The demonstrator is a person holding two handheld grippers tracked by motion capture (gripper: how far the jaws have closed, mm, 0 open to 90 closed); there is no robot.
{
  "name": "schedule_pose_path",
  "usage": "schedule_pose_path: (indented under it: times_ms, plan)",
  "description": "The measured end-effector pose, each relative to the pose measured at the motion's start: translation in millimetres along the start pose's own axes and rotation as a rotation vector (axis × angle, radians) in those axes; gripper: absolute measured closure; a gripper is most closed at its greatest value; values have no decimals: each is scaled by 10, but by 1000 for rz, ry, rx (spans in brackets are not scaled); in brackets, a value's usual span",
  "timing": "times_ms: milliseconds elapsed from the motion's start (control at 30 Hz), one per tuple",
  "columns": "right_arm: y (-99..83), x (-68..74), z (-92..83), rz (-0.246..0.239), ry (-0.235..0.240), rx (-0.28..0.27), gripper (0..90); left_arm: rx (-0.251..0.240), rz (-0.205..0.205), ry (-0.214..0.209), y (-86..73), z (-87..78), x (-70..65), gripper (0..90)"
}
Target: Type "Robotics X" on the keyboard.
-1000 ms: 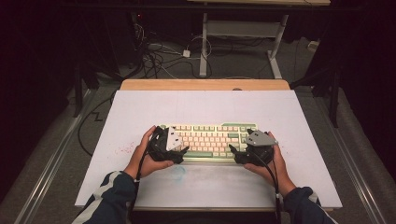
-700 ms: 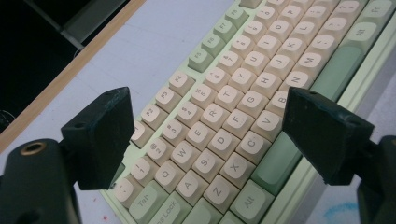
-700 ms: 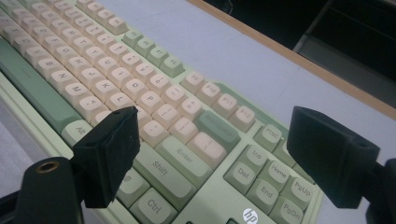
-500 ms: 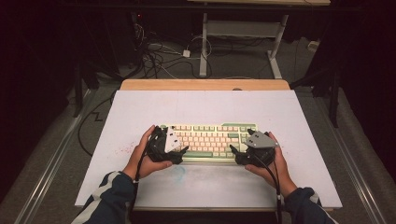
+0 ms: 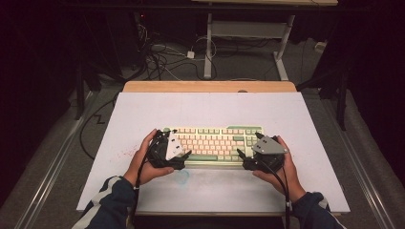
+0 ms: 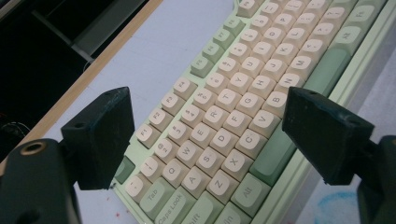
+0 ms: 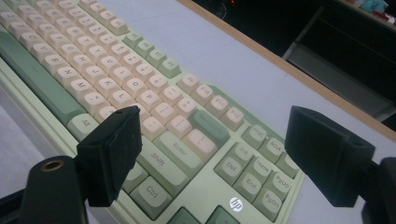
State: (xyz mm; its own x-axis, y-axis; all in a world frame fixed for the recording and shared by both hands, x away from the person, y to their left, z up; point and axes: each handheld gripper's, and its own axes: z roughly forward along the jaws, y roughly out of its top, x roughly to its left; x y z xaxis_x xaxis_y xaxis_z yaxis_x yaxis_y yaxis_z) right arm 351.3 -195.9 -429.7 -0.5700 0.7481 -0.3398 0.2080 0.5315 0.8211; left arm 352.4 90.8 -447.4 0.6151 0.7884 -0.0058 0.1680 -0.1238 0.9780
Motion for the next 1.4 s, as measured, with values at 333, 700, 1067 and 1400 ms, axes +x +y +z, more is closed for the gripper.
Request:
schedule_pose_path:
  times_ms: [333,700,1067,1400]
  plan:
    - [-16,-6,-77,-7,-12,7,196,0,10,-3,-9,-77,7,156]
    - [-34,-28,-144,-21,-35,19,200,2,21,4,-32,-165,32,156]
    - [-80,-55,-235,-29,-45,25,201,12,25,29,-80,-268,96,156]
    - [-163,-100,-331,-24,-55,37,201,27,18,52,-144,-362,176,156]
